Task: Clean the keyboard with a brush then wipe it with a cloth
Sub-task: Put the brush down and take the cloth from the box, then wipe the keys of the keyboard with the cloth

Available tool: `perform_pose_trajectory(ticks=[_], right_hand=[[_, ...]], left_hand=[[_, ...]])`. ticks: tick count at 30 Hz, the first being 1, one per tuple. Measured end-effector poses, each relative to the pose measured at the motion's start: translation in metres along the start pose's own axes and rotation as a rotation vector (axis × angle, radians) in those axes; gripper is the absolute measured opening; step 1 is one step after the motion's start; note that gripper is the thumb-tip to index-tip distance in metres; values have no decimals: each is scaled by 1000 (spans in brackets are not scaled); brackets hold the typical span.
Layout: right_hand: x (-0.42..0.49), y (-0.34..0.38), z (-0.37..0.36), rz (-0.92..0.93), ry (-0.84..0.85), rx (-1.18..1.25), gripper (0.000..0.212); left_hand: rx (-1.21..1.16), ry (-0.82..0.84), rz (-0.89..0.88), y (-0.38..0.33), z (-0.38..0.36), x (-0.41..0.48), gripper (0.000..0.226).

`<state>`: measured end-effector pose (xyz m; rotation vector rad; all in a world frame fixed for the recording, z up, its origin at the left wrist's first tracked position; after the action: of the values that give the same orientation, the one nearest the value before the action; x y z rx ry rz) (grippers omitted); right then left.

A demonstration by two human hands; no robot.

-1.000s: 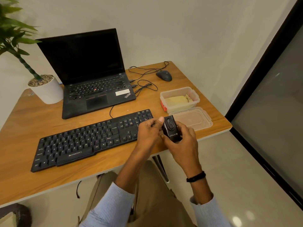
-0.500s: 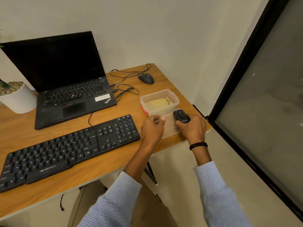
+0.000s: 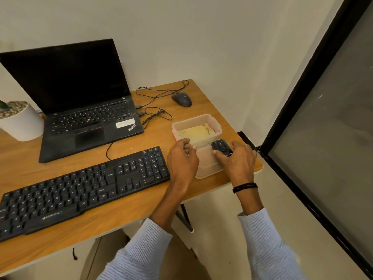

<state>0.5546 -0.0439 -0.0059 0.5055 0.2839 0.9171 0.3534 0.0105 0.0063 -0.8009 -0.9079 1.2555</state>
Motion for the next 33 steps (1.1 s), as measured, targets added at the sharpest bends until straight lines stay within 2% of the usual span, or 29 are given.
perform_pose_trajectory(ticks=[2, 4, 6, 9, 12, 15, 18, 21, 24, 26, 29, 31, 33], right_hand=[[1, 21, 20, 67, -88, 16, 54], [10, 48, 31, 149, -94, 95, 41], [34, 73, 26, 170, -4, 106, 30], [66, 105, 4, 177, 156, -124, 11], [81, 127, -18, 187, 244, -351, 21], [82, 142, -26, 170, 274, -478, 26], [86, 139, -29, 101, 325, -460, 24], [86, 137, -22, 106, 296, -396, 26], [81, 135, -6, 141, 284, -264, 38], [71, 136, 13, 192, 297, -99, 34], [40, 134, 41, 164, 343, 498, 20], [12, 135, 41, 84, 470, 885, 16], [-17, 140, 24, -7, 656, 1219, 27]], left_hand=[[90, -15, -46, -4, 3, 4, 38], [219, -23, -96, -8, 6, 9, 42], [343, -3, -135, -9, 6, 15, 42], [469, 44, -168, -6, 3, 23, 35], [521, 44, -194, -7, 1, 23, 30], [540, 56, -194, -7, 1, 23, 28], [547, 89, -190, -7, 1, 25, 29], [558, 113, -193, -7, 5, 26, 29], [479, 137, -186, -6, 13, 31, 30], [351, 113, -166, -8, 28, 32, 35], [-40, 67, 4, -6, 61, 30, 52], [-393, 160, 187, -1, 73, 22, 60], [-709, 318, 310, -2, 77, 8, 48]])
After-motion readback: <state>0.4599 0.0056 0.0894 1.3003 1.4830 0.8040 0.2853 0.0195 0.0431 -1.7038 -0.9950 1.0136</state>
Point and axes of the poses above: each hand's wrist, its own x-axis towards the middle knuckle, its own z-axis out of the back of the hand, y = z × x, the point moved 8 cm from there along x, towards the middle knuckle, and after that the axes turned 7 degrees about y, right-handed, at the moved point
